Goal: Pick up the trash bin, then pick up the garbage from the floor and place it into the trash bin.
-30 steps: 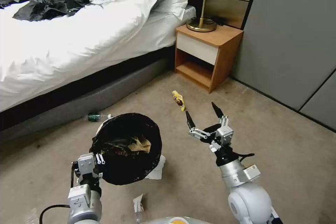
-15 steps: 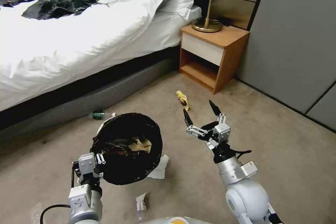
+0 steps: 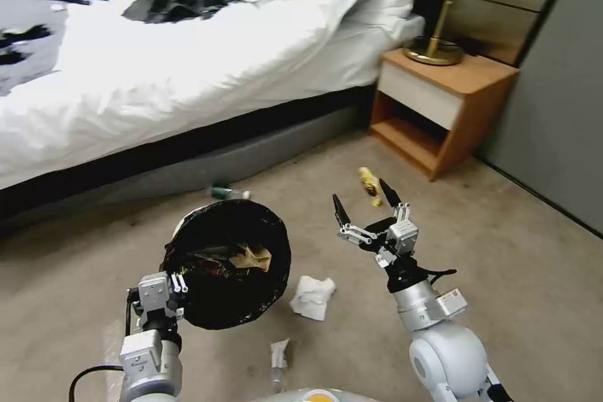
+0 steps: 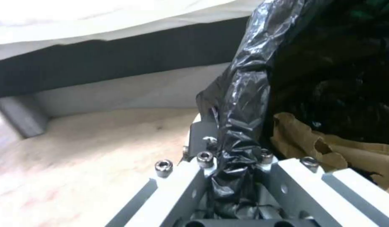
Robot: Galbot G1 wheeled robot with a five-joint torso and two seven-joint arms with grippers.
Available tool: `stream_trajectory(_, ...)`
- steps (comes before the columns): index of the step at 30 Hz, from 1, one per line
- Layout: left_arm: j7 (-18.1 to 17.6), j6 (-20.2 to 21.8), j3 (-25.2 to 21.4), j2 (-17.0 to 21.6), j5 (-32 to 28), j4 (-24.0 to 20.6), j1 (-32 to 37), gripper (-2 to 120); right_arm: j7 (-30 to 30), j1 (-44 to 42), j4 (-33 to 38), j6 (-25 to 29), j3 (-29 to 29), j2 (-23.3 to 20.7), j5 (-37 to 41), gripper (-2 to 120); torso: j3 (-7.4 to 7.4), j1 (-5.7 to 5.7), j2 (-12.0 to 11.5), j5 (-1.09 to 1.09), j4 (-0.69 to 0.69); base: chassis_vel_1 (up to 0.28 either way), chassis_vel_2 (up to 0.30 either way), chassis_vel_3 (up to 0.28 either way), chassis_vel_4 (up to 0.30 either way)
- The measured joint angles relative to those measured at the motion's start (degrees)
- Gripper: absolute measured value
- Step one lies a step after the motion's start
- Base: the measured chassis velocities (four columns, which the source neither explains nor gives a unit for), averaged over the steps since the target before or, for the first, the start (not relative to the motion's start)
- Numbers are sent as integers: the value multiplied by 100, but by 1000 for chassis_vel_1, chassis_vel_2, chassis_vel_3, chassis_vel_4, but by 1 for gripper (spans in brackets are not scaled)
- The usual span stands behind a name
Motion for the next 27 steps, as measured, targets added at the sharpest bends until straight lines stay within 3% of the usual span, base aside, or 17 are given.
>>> stream_trajectory(10, -12, -16, 0, 2, -3, 0, 6, 0, 36, 137, -459, -413, -214, -262, 264, 100, 0, 0, 0, 0, 1, 107, 115, 123, 110)
stream_trajectory(19, -15, -16, 4, 27, 0, -2, 7, 0, 89, 551, -1315, -1433, -517, -631, 828, 100, 0, 1, 0, 1, -1, 15, 16, 14, 15)
stream_trajectory(21, -15, -16, -5, 37, -2, -7, 9, 0, 172, 660, -1538, -1905, -597, -786, 1063, 100, 0, 1, 0, 0, 0, 0, 0, 0, 0)
stream_trajectory(27, -16, -16, 10, 35, -2, -5, -6, 0, 264, 894, -2100, -2651, -693, -1116, 1305, 100, 0, 0, 0, 0, 0, 0, 0, 0, 0)
